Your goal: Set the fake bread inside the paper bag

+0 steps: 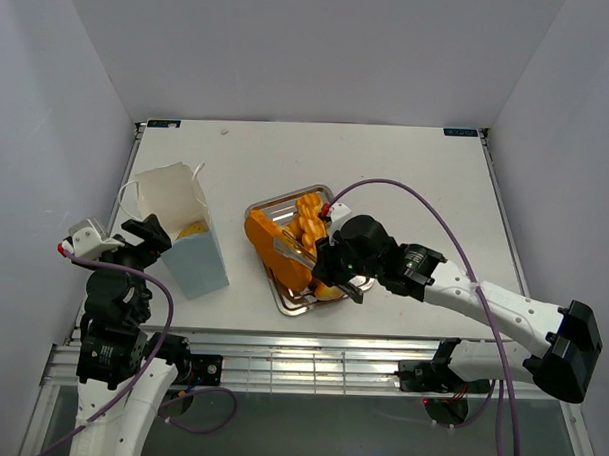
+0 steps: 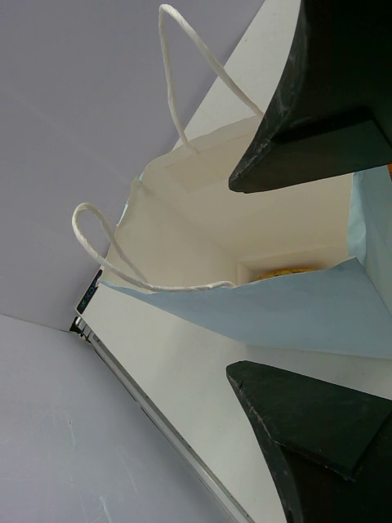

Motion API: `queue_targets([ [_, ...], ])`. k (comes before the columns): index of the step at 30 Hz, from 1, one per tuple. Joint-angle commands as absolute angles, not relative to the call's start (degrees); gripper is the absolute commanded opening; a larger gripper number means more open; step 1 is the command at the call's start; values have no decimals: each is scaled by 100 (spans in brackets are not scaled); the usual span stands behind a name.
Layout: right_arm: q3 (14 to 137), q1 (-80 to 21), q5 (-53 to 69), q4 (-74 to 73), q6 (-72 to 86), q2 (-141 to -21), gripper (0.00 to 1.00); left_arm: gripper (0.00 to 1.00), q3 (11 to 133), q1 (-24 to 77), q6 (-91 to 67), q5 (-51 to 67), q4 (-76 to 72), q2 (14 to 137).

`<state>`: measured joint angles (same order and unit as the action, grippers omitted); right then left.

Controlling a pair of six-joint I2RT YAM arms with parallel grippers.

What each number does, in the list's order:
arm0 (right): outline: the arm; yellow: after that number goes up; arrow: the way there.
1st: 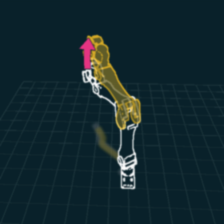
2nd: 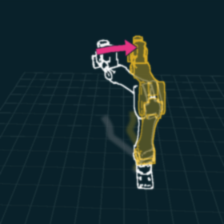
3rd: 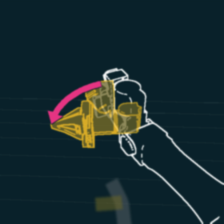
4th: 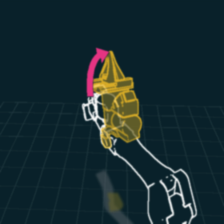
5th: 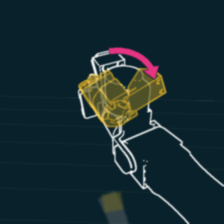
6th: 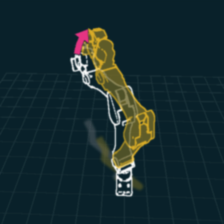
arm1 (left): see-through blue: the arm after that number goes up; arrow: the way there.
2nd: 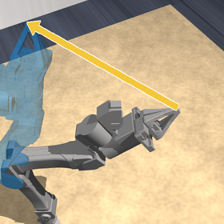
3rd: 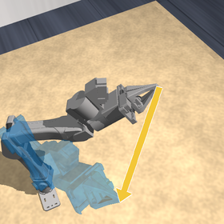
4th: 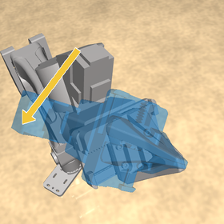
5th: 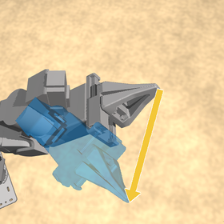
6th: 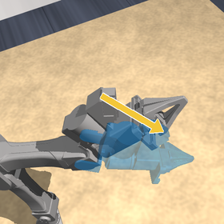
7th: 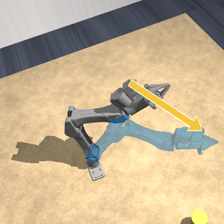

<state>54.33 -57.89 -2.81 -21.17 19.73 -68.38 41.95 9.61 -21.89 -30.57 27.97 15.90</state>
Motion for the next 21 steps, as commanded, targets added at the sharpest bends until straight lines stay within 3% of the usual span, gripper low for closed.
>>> queue_targets([
  [1, 5888, -5836, -430, -1617, 2092, -6539, 9, 95, 4192, 993, -2153, -3006, 2751, 1556],
  [21, 6565, -5827, -1055, -1652, 2119, -6223, 8, 95, 4175, 984, -2162, -3015, 2751, 1503],
])
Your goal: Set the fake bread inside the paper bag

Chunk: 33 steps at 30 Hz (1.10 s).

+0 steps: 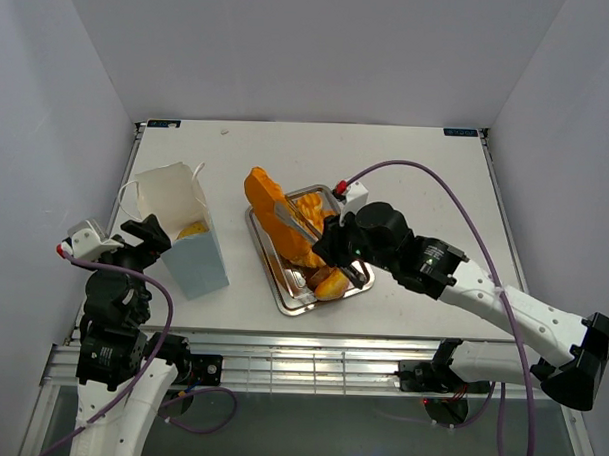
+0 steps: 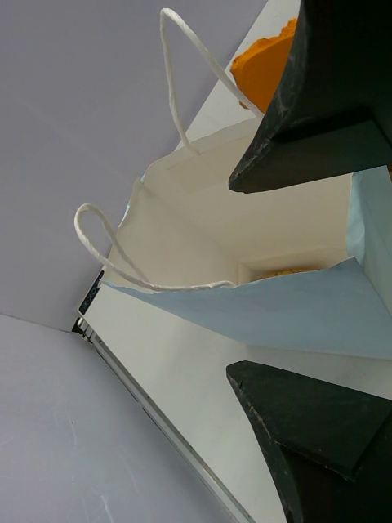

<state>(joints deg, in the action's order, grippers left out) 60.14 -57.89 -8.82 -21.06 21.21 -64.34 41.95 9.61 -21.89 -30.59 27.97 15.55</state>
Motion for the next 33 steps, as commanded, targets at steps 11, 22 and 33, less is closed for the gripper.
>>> queue_targets([
  [11, 8093, -5827, -958, -2241, 1793, -6662, 8, 95, 4192, 984, -2180, -3103, 2760, 1494],
  [22, 9420, -5836, -502, -2443, 1556, -7330, 8, 94, 4210, 984, -2241, -3287, 2804, 1468],
  [33, 10748, -5941, 307, -2198, 1608, -8234, 8, 94, 4201, 993, -2294, -3542, 2856, 1450],
])
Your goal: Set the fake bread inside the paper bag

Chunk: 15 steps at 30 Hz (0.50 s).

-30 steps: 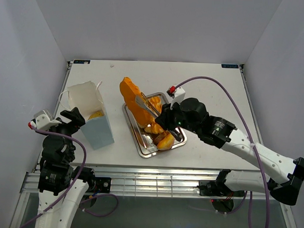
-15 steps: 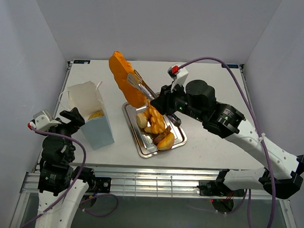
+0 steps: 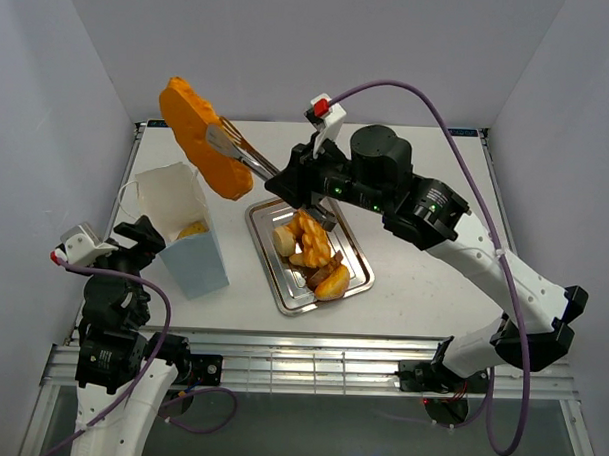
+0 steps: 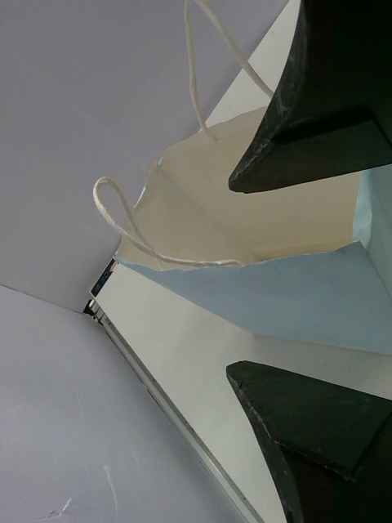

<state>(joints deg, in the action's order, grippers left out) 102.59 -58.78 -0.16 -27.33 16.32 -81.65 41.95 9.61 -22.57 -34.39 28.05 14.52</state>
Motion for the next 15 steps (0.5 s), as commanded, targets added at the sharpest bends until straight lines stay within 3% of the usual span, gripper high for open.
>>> queue_targets([
  [1, 10810, -5959, 342, -2145, 1643, -8279, 8, 94, 4210, 984, -2294, -3551, 2848, 1450],
  [15, 11083, -6170, 800, -1398, 1942, -9087, 8, 94, 4210, 984, -2303, -3586, 2857, 1485],
])
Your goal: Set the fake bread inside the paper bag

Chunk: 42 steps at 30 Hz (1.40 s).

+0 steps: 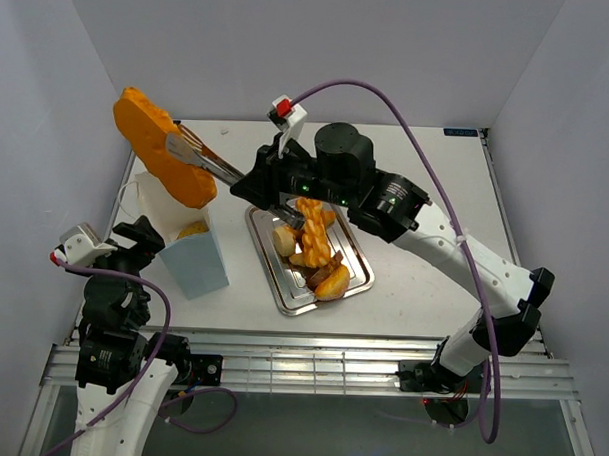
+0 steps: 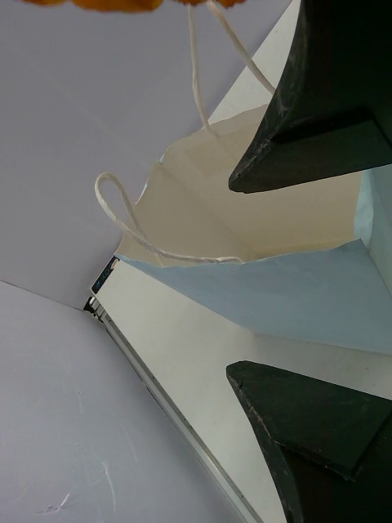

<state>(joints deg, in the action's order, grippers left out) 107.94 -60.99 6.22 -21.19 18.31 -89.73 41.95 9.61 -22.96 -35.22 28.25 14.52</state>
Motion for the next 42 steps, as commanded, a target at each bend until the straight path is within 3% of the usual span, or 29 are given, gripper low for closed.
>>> queue_targets([
  [1, 11135, -6179, 809, -1380, 1951, -9140, 8, 94, 4210, 984, -2303, -3586, 2865, 1477],
  [14, 11523, -6187, 1028, -1187, 2092, -9922, 8, 95, 4210, 993, -2303, -3560, 2848, 1433],
  [30, 10706, -6188, 1028, -642, 2197, -10037, 9, 95, 4201, 1011, -2294, -3524, 2839, 1406],
  [42, 10283, -6188, 1028, -589, 2206, -9967, 36, 95, 4175, 1011, -2276, -3480, 2813, 1406],
])
